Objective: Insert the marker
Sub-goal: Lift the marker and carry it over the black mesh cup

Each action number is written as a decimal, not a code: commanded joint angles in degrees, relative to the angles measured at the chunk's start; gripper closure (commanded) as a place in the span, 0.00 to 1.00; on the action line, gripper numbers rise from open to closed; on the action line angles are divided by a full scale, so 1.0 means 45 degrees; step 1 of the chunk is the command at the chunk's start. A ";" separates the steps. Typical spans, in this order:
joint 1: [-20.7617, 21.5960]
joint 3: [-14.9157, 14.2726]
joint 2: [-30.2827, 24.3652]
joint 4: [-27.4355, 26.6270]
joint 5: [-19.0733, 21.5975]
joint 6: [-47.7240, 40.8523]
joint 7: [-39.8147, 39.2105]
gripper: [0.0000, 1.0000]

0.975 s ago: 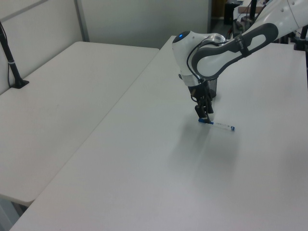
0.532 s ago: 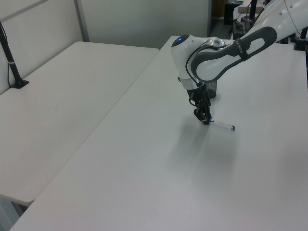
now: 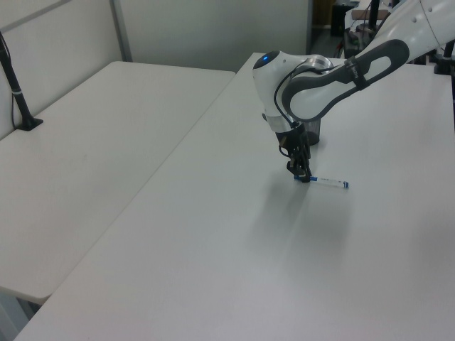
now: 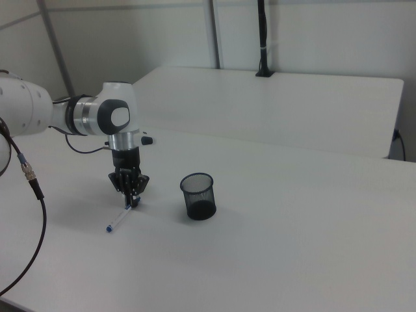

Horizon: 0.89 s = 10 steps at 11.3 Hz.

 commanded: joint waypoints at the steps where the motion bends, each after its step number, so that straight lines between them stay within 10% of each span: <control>1: -0.0002 -0.0243 -0.0850 0.0085 -0.0179 0.0012 0.0153 1.00; 10: -0.3789 -0.0264 -0.3219 0.0964 0.0055 0.0650 -0.0883 1.00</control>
